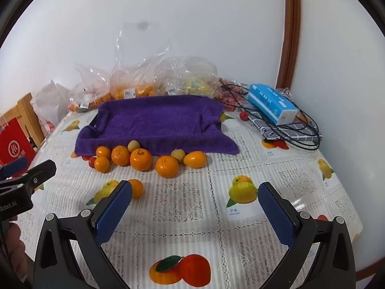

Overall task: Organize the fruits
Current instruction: 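Move right tool toward a mandarin while left tool approaches the red cherry tomato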

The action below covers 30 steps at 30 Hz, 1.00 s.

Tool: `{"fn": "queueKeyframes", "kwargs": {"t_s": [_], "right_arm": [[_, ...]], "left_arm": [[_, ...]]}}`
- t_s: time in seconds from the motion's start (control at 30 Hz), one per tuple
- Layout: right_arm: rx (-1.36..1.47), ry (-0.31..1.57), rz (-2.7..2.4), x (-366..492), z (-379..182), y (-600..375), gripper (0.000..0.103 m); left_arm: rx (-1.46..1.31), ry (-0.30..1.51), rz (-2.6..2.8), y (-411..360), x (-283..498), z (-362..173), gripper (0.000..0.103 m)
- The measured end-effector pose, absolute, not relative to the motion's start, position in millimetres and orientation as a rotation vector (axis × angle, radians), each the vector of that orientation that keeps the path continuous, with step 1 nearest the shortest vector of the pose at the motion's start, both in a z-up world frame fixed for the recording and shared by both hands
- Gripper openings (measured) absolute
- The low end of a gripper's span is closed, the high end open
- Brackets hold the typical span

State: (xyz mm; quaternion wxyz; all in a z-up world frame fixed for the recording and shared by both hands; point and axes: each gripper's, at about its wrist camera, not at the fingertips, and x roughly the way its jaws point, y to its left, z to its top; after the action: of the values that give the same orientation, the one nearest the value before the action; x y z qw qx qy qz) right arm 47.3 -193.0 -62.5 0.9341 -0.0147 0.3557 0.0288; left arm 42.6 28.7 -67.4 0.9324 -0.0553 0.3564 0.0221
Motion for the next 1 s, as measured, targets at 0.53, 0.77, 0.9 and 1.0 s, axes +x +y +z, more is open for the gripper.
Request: {"fn": "queueKeyframes", "kwargs": {"t_s": [0.53, 0.77, 0.9, 1.0], "right_arm": [[0.058, 0.845, 0.142, 90, -120, -203, 0.099], [0.103, 0.902, 0.111, 109, -140, -216, 0.089], [0.117, 0.881, 0.086, 115, -144, -227, 0.084], [0.137, 0.889, 0.094, 124, -147, -232, 0.076]], "left_arm": [[-0.146, 0.837, 0.1, 58, 81, -118, 0.102], [-0.194, 0.848, 0.109, 80, 89, -133, 0.098], [-0.173, 0.88, 0.1, 82, 95, -138, 0.096], [-0.166, 0.885, 0.1, 84, 99, -141, 0.095]]}}
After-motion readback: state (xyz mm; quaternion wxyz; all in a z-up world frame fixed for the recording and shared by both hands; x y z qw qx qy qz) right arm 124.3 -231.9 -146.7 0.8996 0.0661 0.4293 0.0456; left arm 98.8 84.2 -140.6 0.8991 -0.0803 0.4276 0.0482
